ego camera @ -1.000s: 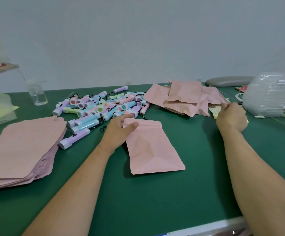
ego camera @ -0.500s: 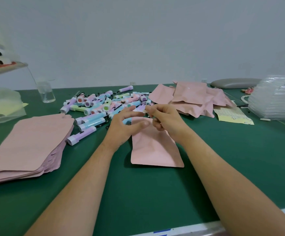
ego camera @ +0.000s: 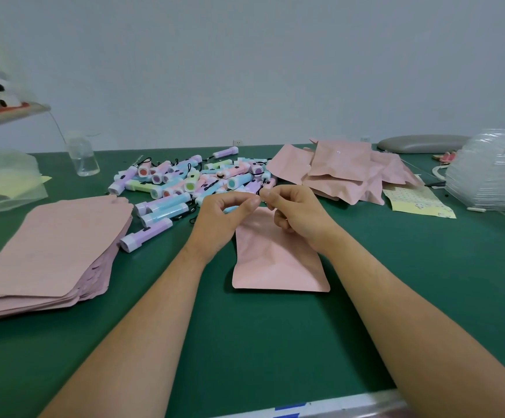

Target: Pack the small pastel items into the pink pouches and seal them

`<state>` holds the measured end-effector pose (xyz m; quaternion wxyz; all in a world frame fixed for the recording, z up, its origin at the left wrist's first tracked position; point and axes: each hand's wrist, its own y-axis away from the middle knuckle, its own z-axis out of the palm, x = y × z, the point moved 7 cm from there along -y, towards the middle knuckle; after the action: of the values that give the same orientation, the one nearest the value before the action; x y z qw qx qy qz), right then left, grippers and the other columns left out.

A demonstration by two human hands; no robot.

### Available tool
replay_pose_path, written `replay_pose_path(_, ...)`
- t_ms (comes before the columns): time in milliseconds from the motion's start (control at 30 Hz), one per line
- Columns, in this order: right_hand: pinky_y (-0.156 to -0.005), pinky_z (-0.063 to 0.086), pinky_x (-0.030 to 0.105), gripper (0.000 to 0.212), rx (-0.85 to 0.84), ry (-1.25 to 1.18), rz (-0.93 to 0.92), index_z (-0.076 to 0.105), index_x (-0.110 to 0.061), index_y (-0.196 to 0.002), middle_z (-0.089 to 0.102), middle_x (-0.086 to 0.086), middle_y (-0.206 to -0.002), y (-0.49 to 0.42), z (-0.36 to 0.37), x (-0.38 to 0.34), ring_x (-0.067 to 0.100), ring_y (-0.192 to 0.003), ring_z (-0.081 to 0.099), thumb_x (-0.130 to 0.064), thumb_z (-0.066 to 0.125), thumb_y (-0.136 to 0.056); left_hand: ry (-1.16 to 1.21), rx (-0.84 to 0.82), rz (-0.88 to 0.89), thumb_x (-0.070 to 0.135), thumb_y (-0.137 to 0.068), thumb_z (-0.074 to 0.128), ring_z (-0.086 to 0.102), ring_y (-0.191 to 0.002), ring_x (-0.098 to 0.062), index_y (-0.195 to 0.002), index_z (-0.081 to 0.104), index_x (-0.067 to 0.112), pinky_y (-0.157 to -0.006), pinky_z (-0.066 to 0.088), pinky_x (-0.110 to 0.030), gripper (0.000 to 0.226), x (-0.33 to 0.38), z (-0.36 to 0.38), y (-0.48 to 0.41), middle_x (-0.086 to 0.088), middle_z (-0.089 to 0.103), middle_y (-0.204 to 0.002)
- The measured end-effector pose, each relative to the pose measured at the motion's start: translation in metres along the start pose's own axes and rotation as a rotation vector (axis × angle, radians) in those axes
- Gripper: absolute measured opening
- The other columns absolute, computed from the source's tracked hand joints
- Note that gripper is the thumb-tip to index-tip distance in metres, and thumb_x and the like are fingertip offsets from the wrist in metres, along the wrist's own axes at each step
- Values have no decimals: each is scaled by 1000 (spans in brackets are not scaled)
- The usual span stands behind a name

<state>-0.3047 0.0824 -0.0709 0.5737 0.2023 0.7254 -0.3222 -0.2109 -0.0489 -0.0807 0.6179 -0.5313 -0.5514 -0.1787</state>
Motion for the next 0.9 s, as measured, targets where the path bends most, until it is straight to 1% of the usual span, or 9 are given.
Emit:
replay_pose_path(100,-43,27,18,39,24,0,-7,68,-25,-64,48,-7,-63,0,0,-1,15,-49,31,-29,65,-102,-66,10,20,31,-99,73,70,-109,-1,-101,83,32,-90,45,-6,10,0,2,-1,15,80,-106)
replay_pose_path(233,-44,25,19,37,22,40,8,61,-14,-71,42,-4,-61,0,-1,0,16,-50,30,-31,64,-103,-81,3,7,30,-102,69,69,-104,-2,-104,82,23,-91,47,-9,14,-1,4,-1,13,79,-104)
replay_pose_path(300,-46,25,22,36,28,41,25,60,-14,-73,43,-1,-65,-1,-2,3,16,-49,32,-34,64,-102,-76,-19,16,29,-104,66,68,-97,0,-103,79,21,-89,47,-11,15,0,9,-1,15,77,-99)
replay_pose_path(367,-45,25,23,36,32,4,43,60,-16,-73,45,2,-72,-3,-3,5,15,-47,35,-35,64,-102,-59,-13,8,27,-106,64,69,-96,-5,-103,76,20,-91,51,-17,15,-2,9,-1,13,76,-96)
replay_pose_path(467,-44,28,22,35,99,-78,73,59,-17,-73,51,0,-74,-4,-16,8,14,-46,41,-37,66,-101,6,61,-58,29,-107,60,71,-99,-20,-108,73,13,-92,58,-32,20,-10,-1,-3,-1,78,-103)
replay_pose_path(567,-44,33,23,28,125,40,14,69,-14,-80,66,-2,-75,-2,-30,4,16,-42,46,-34,69,-99,63,158,-97,35,-105,64,69,-79,-11,-110,72,20,-67,59,-27,18,-13,-12,-2,2,79,-101)
replay_pose_path(667,-42,38,23,19,47,103,-22,74,-11,-91,76,6,-83,1,-27,1,19,-42,47,-29,70,-99,95,185,-117,39,-103,68,64,-57,-11,-108,73,25,-47,48,-21,15,-15,-14,-1,3,80,-98)
replay_pose_path(767,-46,44,25,15,23,52,-40,76,-11,-94,76,10,-86,2,-26,-1,19,-47,49,-25,74,-97,101,149,-148,43,-102,69,61,-50,-15,-110,73,29,-42,43,-21,17,-18,-11,-1,-1,81,-95)
replay_pose_path(900,-47,45,26,14,32,-10,-31,77,-13,-96,74,5,-85,2,-28,-1,19,-47,51,-27,76,-95,136,106,-179,50,-100,67,60,-47,-16,-118,69,30,-40,40,-21,27,-18,-8,-1,-4,82,-94)
